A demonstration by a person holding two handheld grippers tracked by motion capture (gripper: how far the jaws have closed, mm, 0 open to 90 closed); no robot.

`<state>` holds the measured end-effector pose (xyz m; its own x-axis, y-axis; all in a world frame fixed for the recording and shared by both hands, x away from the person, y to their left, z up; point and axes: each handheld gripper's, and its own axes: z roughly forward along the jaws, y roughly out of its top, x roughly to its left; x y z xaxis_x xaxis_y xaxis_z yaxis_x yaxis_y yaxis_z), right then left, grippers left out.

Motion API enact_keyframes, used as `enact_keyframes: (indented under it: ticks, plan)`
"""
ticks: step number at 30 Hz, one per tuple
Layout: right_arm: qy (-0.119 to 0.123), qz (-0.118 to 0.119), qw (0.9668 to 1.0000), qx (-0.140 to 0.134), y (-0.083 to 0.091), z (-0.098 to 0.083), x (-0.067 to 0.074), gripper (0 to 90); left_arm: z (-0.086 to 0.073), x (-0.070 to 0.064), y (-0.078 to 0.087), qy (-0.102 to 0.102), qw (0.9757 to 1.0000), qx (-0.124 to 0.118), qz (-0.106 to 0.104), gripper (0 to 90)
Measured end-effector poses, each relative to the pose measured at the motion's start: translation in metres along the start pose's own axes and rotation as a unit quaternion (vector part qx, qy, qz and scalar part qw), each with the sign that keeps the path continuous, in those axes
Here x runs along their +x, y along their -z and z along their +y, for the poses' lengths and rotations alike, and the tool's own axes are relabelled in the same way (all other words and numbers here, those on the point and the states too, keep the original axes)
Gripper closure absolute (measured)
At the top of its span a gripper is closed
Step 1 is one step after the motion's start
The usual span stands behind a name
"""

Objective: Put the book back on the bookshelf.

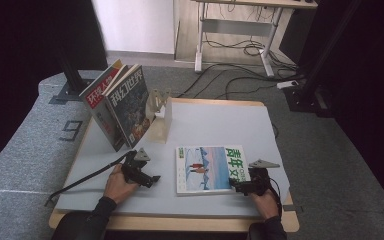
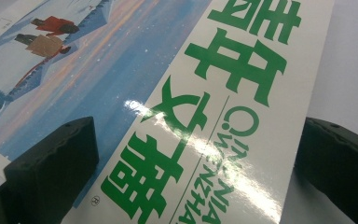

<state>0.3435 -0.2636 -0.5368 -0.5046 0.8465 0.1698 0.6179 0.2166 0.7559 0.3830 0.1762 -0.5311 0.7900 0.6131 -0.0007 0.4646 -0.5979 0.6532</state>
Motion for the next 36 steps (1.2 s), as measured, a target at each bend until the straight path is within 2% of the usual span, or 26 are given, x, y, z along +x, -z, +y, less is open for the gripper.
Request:
enact_keyframes:
  ticks: [5, 8, 10, 11, 12, 13, 15, 17, 18, 22, 25, 29, 36]
  plan:
    - [0.007, -0.007, 0.9999, 0.002, 0.001, 0.001, 0.002, 0.0, 0.003, 0.0, 0.0, -0.006, 0.9999, 0.01, -0.002, 0.0]
    - [0.025, -0.011, 0.9996, 0.006, 0.004, 0.003, 0.005, 0.0, 0.005, 0.0, 0.0, -0.008, 0.9999, 0.007, -0.012, 2.2]
    - [0.028, -0.011, 0.9995, 0.005, 0.004, 0.003, 0.006, 0.0, 0.006, 0.0, 0.0, -0.013, 0.9998, 0.012, -0.014, 2.3]
    - [0.032, -0.012, 0.9994, 0.002, 0.006, 0.003, 0.007, 0.0, 0.01, -0.004, 0.0, -0.029, 0.9993, 0.02, -0.011, 2.0]
    - [0.032, -0.012, 0.9994, 0.002, 0.006, 0.003, 0.007, 0.0, 0.01, -0.004, 0.0, -0.029, 0.9993, 0.02, -0.011, 1.6]
    - [0.035, -0.012, 0.9993, 0.0, 0.007, 0.003, 0.008, 0.0, 0.013, -0.007, -0.001, -0.042, 0.9988, 0.023, -0.008, 1.2]
    - [0.038, -0.012, 0.9992, 0.0, 0.009, 0.002, 0.009, 0.0, 0.018, -0.01, -0.001, -0.048, 0.9986, 0.019, -0.012, 0.7]
    - [0.039, -0.013, 0.9991, 0.001, 0.009, 0.002, 0.01, 0.0, 0.023, -0.012, -0.003, -0.05, 0.9984, 0.019, -0.016, 0.5]
    - [0.044, -0.016, 0.9989, 0.002, 0.01, 0.002, 0.011, 0.0, 0.026, -0.011, -0.004, -0.046, 0.9985, 0.011, -0.027, 0.0]
    - [0.047, -0.018, 0.9987, 0.0, 0.013, 0.001, 0.012, 0.0, 0.036, -0.011, -0.005, -0.037, 0.9985, 0.004, -0.04, 0.0]
    - [0.052, -0.021, 0.9984, 0.001, 0.014, 0.0, 0.013, 0.0, 0.042, -0.012, -0.007, -0.04, 0.9983, 0.007, -0.042, 0.3]
    - [0.057, -0.023, 0.9981, 0.004, 0.014, -0.002, 0.015, 0.0, 0.053, -0.015, -0.01, -0.055, 0.9976, 0.014, -0.04, 0.3]
    - [0.061, -0.022, 0.9979, 0.007, 0.013, -0.003, 0.016, 0.0, 0.07, -0.015, -0.017, -0.064, 0.997, 0.006, -0.042, 0.2]
